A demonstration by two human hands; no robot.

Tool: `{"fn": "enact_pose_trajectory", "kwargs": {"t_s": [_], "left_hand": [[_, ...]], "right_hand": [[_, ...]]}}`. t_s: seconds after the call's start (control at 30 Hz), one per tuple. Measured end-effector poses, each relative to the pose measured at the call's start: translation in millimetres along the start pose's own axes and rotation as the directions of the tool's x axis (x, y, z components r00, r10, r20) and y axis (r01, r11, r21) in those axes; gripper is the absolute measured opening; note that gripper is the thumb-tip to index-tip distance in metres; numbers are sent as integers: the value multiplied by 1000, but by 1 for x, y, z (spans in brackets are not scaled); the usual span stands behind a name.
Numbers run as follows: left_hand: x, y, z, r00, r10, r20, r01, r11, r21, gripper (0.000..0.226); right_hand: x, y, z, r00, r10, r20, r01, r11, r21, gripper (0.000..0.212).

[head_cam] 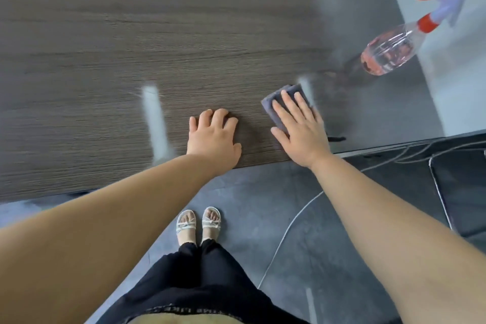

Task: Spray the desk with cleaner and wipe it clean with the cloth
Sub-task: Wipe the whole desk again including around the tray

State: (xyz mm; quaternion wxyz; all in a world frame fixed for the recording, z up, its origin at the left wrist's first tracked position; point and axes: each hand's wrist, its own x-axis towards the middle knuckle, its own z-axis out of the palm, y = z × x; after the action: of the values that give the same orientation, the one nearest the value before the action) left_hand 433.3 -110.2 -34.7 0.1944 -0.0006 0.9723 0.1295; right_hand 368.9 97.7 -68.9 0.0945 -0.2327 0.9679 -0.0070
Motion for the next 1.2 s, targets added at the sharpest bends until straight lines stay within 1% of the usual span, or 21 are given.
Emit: {"fn": "enact_pose_trajectory", "kwargs": {"t_s": [0.07, 0.13, 0.2, 0.23, 0.27, 0.3, 0.37, 0.4, 0.43, 0.47, 0.53, 0.6, 0.63, 0.7, 0.8, 0.87, 0.93, 1.0, 1.07, 1.13, 1.2], "left_hand": [[2, 4, -6, 999, -24, 39, 23, 1000, 12, 54], [6, 15, -13, 997, -11, 81, 11, 1000, -6, 53], [6, 28, -15, 996, 36, 88, -35, 999, -9, 52], [5, 32, -14, 996, 43, 80, -41, 999, -18, 52], [4, 36, -12, 997, 36, 74, -35, 999, -26, 51], [2, 36, -9, 998, 28, 65, -27, 999, -20, 52], [-1, 36, 0, 999, 39, 35, -41, 997, 59, 54], [-3, 31, 4, 998, 58, 24, -60, 992, 108, 56], [-3, 29, 6, 997, 72, 13, -74, 987, 146, 58], [-4, 28, 7, 997, 73, 11, -74, 982, 173, 59], [-3, 30, 10, 999, 50, 5, -50, 982, 183, 61], [-3, 38, 16, 1000, -9, 10, 8, 989, 151, 63], [-4, 44, 20, 999, -44, 17, 41, 991, 127, 65], [-5, 53, 27, 994, -99, 38, 95, 991, 99, 67], [-6, 57, 31, 989, -137, 48, 130, 984, 120, 67], [-7, 57, 30, 988, -143, 60, 134, 982, 135, 67], [-7, 58, 29, 985, -154, 79, 141, 978, 152, 67], [-6, 58, 29, 982, -161, 94, 144, 976, 163, 66], [-5, 57, 28, 982, -159, 105, 141, 976, 163, 66], [-4, 54, 27, 980, -162, 116, 143, 978, 154, 67], [-4, 53, 25, 979, -161, 127, 141, 979, 150, 67]], "right_hand": [[0, 32, -4, 964, 266, -7, -266, 964, 16, 57], [-2, 51, -8, 870, 493, 3, -492, 867, 74, 57], [-6, 45, -9, 805, 593, 11, -589, 799, 121, 57], [-8, 34, -6, 795, 607, 9, -603, 787, 130, 57], [-13, 23, -2, 810, 586, -8, -581, 804, 128, 57], [-19, 13, 3, 861, 507, -47, -499, 858, 118, 58], [-39, 12, 7, 973, 219, -66, -216, 975, 59, 59], [-44, 23, 8, 994, 88, -61, -87, 996, 16, 60], [-43, 41, 5, 999, 25, -43, -25, 1000, -2, 62], [-41, 61, 2, 999, 34, -26, -34, 999, 4, 64], [-37, 85, -2, 988, 156, -14, -156, 987, 37, 69], [-39, 81, 2, 975, 210, -68, -208, 978, 25, 73], [-44, 74, 5, 981, 175, -84, -175, 985, 16, 73], [-57, 66, 13, 997, -3, -78, 1, 1000, -19, 69], [-62, 84, 14, 952, -299, -57, 295, 953, -73, 64], [-57, 103, 11, 895, -444, -46, 436, 892, -119, 63], [-52, 117, 10, 836, -548, -36, 531, 824, -198, 64], [-45, 131, 10, 778, -626, -41, 600, 762, -244, 66], [-38, 144, 11, 732, -678, -71, 647, 724, -239, 74], [-35, 150, 11, 724, -680, -115, 651, 729, -211, 83], [-34, 141, 13, 744, -651, -153, 623, 758, -193, 90]]}}
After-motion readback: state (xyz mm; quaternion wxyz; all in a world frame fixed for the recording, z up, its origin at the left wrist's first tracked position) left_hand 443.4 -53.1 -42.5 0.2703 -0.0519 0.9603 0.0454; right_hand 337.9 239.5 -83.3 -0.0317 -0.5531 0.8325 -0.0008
